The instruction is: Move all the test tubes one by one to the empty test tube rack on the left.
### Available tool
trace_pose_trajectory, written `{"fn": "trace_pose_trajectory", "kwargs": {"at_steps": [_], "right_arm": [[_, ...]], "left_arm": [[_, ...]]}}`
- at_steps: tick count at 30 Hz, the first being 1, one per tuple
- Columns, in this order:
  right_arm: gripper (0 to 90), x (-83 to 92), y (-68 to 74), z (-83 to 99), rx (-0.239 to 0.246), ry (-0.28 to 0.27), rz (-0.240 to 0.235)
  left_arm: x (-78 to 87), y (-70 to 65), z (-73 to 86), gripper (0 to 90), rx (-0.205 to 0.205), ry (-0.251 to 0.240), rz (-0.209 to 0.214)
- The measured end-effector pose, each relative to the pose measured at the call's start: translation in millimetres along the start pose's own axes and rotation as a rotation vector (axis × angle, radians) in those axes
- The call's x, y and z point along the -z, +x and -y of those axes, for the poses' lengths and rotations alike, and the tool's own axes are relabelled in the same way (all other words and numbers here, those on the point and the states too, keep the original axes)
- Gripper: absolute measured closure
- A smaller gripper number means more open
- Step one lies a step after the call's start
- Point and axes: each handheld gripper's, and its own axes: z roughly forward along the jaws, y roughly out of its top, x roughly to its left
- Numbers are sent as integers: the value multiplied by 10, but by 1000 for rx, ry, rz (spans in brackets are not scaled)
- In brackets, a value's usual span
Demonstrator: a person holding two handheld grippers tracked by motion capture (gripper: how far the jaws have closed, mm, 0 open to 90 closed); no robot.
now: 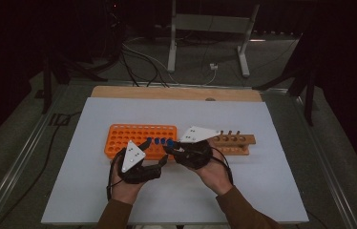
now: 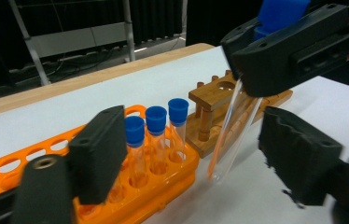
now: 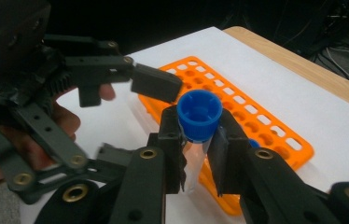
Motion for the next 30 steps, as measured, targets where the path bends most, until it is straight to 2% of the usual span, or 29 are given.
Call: {"fn": "trace_pose_trajectory", "kwargs": {"at_steps": [8, 13, 30], "right_arm": [[769, -61, 74, -37, 9, 3, -17], [769, -67, 82, -39, 7, 2, -19], [770, -96, 96, -40, 4, 9, -31]], "left_arm": [[-2, -45, -1, 566, -27, -1, 40], [-1, -57, -1, 677, -40, -5, 61], [7, -81, 3, 773, -51, -23, 85]]}}
